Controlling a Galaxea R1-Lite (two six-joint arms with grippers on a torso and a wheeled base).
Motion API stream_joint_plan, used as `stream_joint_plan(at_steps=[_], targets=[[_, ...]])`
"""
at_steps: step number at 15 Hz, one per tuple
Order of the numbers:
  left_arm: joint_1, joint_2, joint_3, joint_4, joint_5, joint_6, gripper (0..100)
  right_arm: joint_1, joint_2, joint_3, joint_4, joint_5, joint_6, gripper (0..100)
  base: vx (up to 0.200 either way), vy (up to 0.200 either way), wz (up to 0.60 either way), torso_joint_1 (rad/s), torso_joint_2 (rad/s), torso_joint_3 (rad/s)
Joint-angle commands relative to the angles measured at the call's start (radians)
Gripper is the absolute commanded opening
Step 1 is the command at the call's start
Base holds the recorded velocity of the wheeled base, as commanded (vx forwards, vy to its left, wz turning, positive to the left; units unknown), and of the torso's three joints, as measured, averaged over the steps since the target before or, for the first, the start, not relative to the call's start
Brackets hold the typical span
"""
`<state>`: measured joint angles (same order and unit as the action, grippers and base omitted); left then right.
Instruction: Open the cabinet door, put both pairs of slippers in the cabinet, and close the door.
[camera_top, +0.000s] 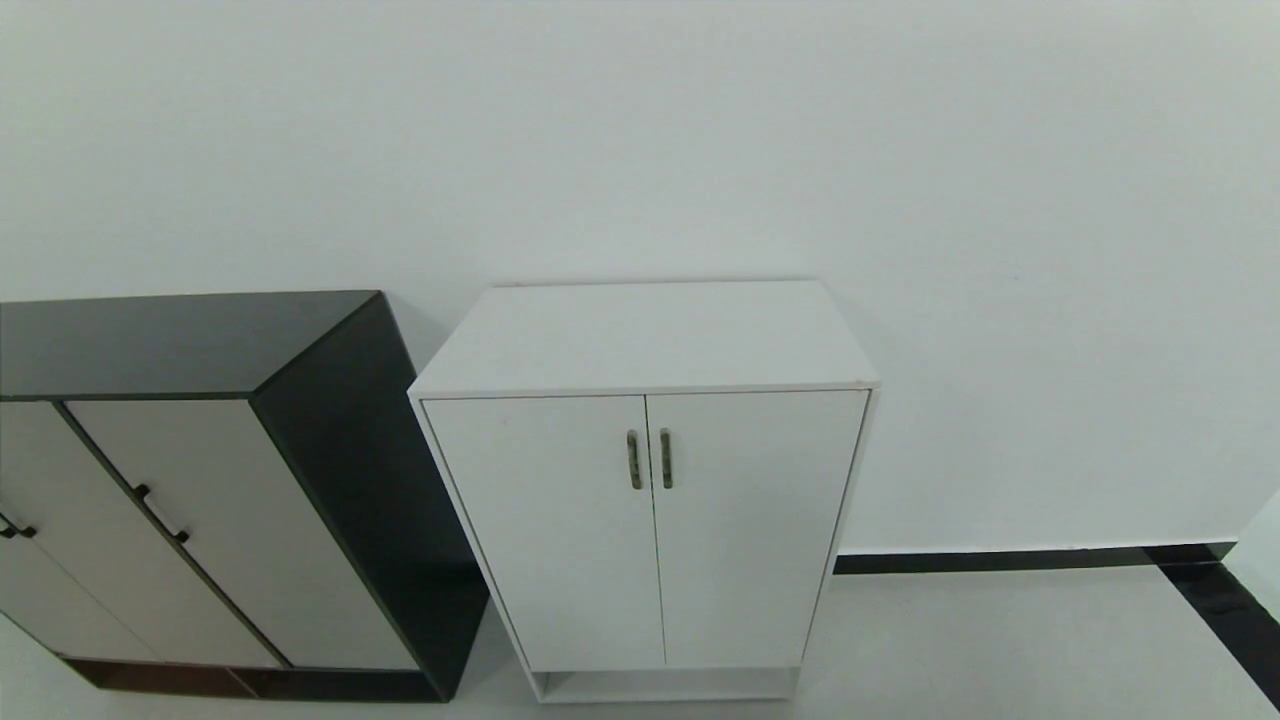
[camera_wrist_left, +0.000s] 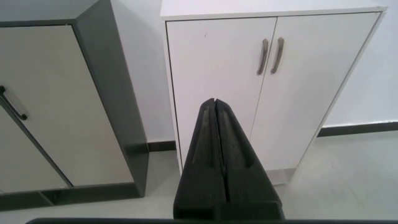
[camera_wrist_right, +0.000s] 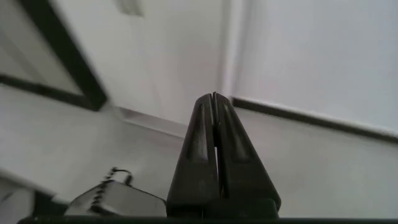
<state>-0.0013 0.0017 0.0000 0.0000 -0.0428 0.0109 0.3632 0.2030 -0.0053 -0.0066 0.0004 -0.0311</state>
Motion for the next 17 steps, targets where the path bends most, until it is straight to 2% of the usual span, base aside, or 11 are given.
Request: stream_joint_plan(at_steps=[1,2,3,5,6,9,17], targets=[[0.0,0.0,0.0,0.0,0.0,0.0,0,-0.012,-0.071,0.004,0.007,0.0,-0.013,0,0.0,0.0,0.0,0.0,0.0,0.0],[0.0,0.0,0.0,0.0,0.0,0.0,0,-0.03,-0.07,0.004,0.007,-0.003,-0.01,0,0.0,0.0,0.0,0.0,0.0,0.0],[0.0,0.0,0.0,0.0,0.0,0.0,0,-0.188,-0.077,0.002,0.008,-0.013,-0.012,0,0.0,0.0,0.0,0.0,0.0,0.0],[0.0,0.0,0.0,0.0,0.0,0.0,0,-0.336,-0.109,0.001,0.007,-0.011,-0.021,0,0.0,0.0,0.0,0.0,0.0,0.0],[0.0,0.0,0.0,0.0,0.0,0.0,0,-0.379,-0.188,0.001,0.005,-0.01,-0.029,0,0.0,0.0,0.0,0.0,0.0,0.0],[0.0,0.0,0.0,0.0,0.0,0.0,0,-0.366,-0.201,0.004,0.01,-0.013,0.025,0,0.0,0.0,0.0,0.0,0.0,0.0],[0.0,0.0,0.0,0.0,0.001,0.0,0,-0.366,-0.201,0.004,0.008,-0.011,0.023,0,0.0,0.0,0.0,0.0,0.0,0.0]])
